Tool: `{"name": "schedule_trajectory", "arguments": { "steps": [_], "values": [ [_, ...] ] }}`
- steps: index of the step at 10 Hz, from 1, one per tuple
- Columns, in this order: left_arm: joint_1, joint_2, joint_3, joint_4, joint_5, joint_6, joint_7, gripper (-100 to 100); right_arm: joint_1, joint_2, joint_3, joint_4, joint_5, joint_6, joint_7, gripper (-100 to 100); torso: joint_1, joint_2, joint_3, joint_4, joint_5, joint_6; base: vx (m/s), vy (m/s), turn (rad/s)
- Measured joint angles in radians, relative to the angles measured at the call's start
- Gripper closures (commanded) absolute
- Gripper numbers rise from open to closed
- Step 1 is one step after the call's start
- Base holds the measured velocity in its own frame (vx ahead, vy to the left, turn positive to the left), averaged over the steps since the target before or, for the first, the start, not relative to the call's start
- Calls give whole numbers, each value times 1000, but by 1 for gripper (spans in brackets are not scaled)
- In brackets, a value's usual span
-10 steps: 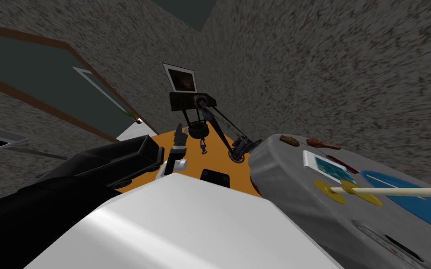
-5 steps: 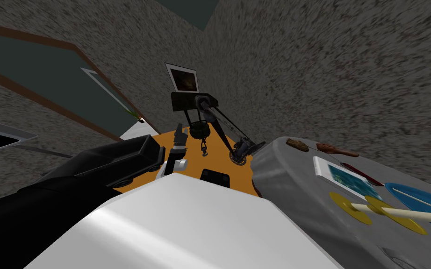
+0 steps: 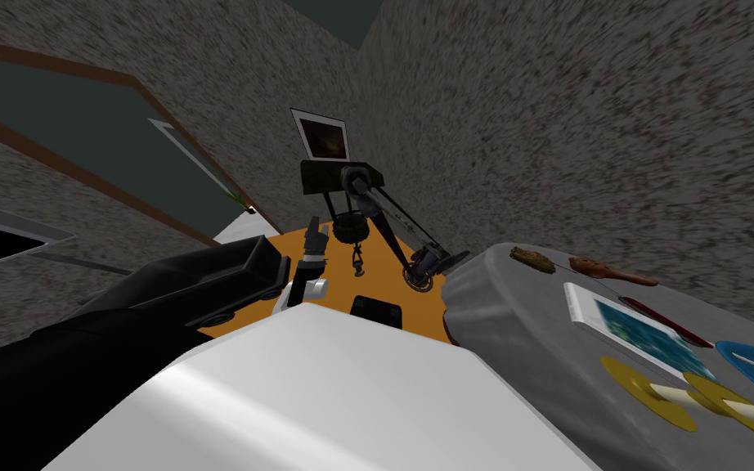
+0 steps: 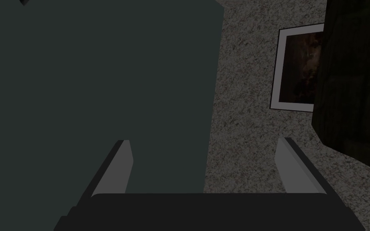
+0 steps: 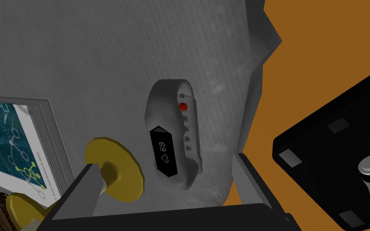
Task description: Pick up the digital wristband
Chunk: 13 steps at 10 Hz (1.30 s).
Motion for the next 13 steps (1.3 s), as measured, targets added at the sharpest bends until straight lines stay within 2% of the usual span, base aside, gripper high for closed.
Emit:
{"name": "schedule_trajectory", "arguments": {
  "steps": [1, 4, 5, 9, 10, 11, 13],
  "values": [
    [0, 0, 0, 0, 0, 0, 0, 0, 0, 0, 0, 0, 0, 0, 0, -100, 0, 1, 1, 0, 0, 0, 16, -30, -48],
    [0, 0, 0, 0, 0, 0, 0, 0, -40, -49, 56, -1, 0, 52, -2, -100, -4, 1, 0, 0, -1, 0, 18, -40, -19],
    [0, 0, 0, 0, 0, 0, 0, 0, -41, -50, 58, -1, 0, 56, -2, 100, -3, 1, 1, 0, -1, 0, 0, 0, 0],
    [0, 0, 0, 0, 0, 0, 0, 0, -41, -50, 57, -1, 0, 56, -2, 100, -1, 2, 1, 1, -1, 0, 0, 0, 0],
    [0, 0, 0, 0, 0, 0, 0, 0, -41, -50, 57, -1, 0, 56, -2, 0, -1, 2, 1, 1, -1, 0, 0, 0, 0],
    [0, 0, 0, 0, 0, 0, 0, 0, -41, -50, 57, -1, 0, 56, -2, 100, -1, 2, 1, 1, -1, 0, -12, 33, 39],
    [0, 0, 0, 0, 0, 0, 0, 0, -14, -22, 21, -3, 0, 27, -3, 100, 3, 3, 2, 1, 1, 0, -21, 51, 30]
  ]
}}
